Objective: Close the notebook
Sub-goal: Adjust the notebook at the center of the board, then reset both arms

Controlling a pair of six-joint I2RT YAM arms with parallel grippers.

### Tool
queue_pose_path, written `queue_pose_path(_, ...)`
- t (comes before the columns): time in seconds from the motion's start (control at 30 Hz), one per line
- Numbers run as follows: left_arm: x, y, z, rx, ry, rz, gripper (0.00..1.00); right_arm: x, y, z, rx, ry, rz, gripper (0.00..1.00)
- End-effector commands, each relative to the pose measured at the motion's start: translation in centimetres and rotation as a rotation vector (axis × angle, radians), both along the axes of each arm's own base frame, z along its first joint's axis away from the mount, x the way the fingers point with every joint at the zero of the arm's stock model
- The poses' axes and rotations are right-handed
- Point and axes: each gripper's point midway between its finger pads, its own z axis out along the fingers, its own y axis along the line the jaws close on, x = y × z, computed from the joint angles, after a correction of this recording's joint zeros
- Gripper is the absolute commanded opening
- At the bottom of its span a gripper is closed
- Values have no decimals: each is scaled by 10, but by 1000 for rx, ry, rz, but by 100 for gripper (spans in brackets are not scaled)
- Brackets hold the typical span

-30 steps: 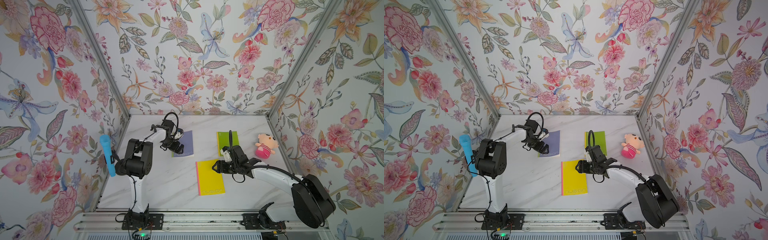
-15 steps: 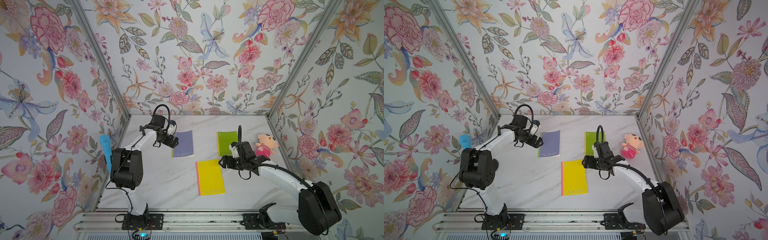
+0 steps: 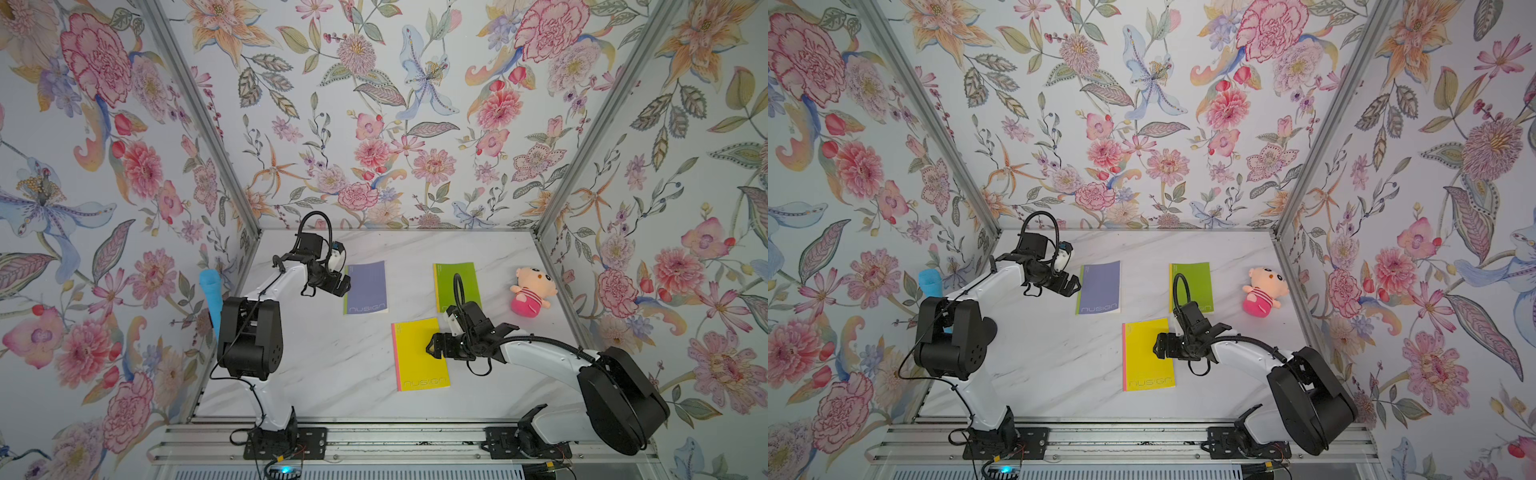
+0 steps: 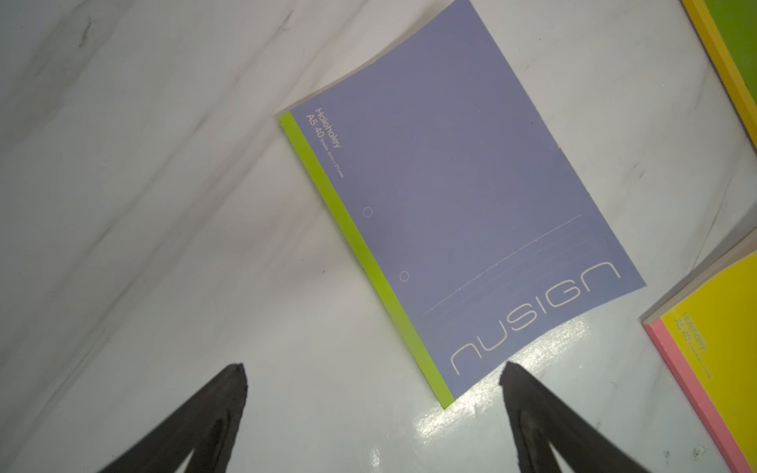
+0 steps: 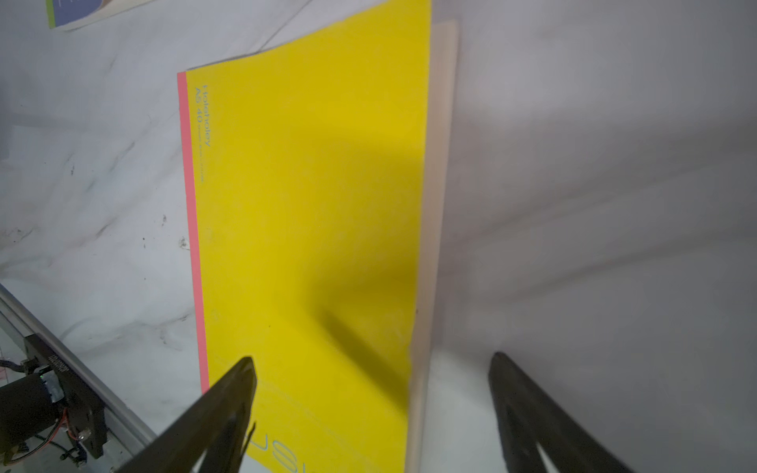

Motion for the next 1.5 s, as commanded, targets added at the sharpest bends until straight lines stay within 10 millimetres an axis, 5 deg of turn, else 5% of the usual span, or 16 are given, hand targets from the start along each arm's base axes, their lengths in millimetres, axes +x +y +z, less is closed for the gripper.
queue_pose_path(0.0, 3, 12, 11, -10, -42, 26, 100, -9, 10, -11, 9, 40, 1, 89)
queue_pose_path(0.27, -2, 26, 7, -15, -39, 44, 100, -21, 24, -17, 2, 57, 27, 89)
queue_pose_path(0.5, -3, 29, 6, -29, -46, 43, 100, -14, 10, -11, -52, 31, -3, 89)
queue_pose_path(0.63, 0, 31, 9, -33, -104, 50, 100, 8, -7, 12, -110, -49, -32, 90)
queue_pose_path(0.8, 12, 56, 16, 7, -258, 130, 100, 57, -52, 46, -211, -205, -137, 94)
queue_pose_path(1.13, 23, 108, 8, -39, -468, 266, 100, 126, -188, 75, -520, -416, -448, 100)
queue_pose_path(1.47, 11, 127, 16, -96, -671, 409, 100, 138, -212, 86, -573, -735, -458, 100)
